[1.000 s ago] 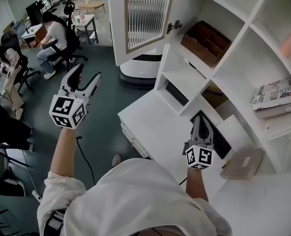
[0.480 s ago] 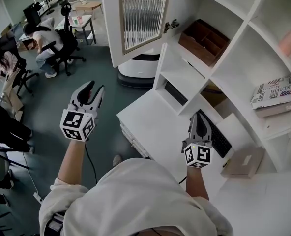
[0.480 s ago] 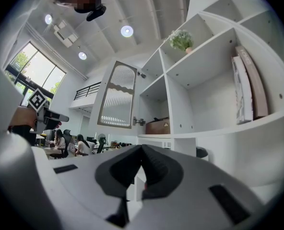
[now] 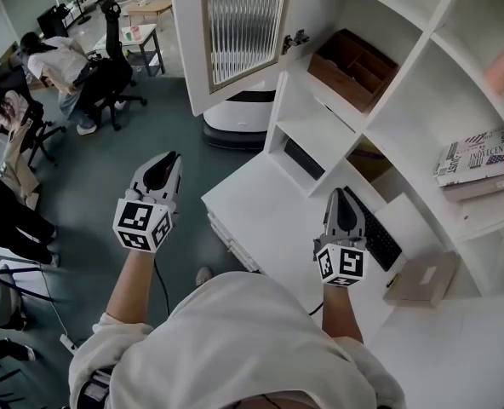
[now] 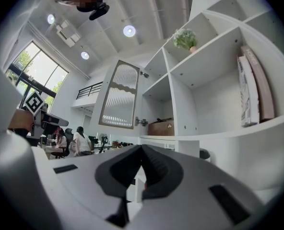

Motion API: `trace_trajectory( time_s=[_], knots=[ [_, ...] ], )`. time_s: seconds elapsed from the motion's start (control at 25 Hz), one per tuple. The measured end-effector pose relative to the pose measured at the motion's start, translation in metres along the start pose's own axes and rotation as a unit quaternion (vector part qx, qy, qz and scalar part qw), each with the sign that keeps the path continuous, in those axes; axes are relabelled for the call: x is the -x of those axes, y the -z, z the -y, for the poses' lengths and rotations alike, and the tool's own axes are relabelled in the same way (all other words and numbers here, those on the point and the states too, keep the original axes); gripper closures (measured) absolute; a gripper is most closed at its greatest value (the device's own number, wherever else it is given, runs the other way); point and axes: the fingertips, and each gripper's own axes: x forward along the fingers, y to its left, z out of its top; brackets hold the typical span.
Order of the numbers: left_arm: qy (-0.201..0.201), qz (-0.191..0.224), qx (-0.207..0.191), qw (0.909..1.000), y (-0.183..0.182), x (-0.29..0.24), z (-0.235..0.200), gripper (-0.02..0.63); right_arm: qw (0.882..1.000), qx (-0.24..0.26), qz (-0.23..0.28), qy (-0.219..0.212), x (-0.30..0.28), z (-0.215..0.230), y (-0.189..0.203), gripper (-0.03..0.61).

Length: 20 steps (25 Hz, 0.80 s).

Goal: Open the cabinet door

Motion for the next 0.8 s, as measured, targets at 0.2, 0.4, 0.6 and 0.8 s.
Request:
trace_trajectory(
  time_s=[0.2, 0.4, 0.6, 0.8],
  knots=[
    [0.002, 0.0, 0.006, 1.0, 0.004, 0.0, 0.005, 0.589, 1.0, 0.002, -0.001, -0.005, -0.003, -0.002, 0.0, 0.575],
    [0.002, 0.003, 0.011, 0.9999, 0.007, -0.002, 0.008, 0.612, 1.0, 0.007, -0.004, -0.009, -0.007, -0.005, -0.001, 0.575],
    [0.007, 0.002, 0.016, 0.9998, 0.012, -0.005, 0.013, 0.614, 1.0, 0.009, -0.009, -0.014, -0.011, -0.006, 0.001, 0.575],
    [0.007, 0.006, 0.017, 0.9998, 0.012, -0.008, 0.015, 0.614, 1.0, 0.009, -0.014, -0.021, -0.013, -0.008, 0.003, 0.575]
  ],
)
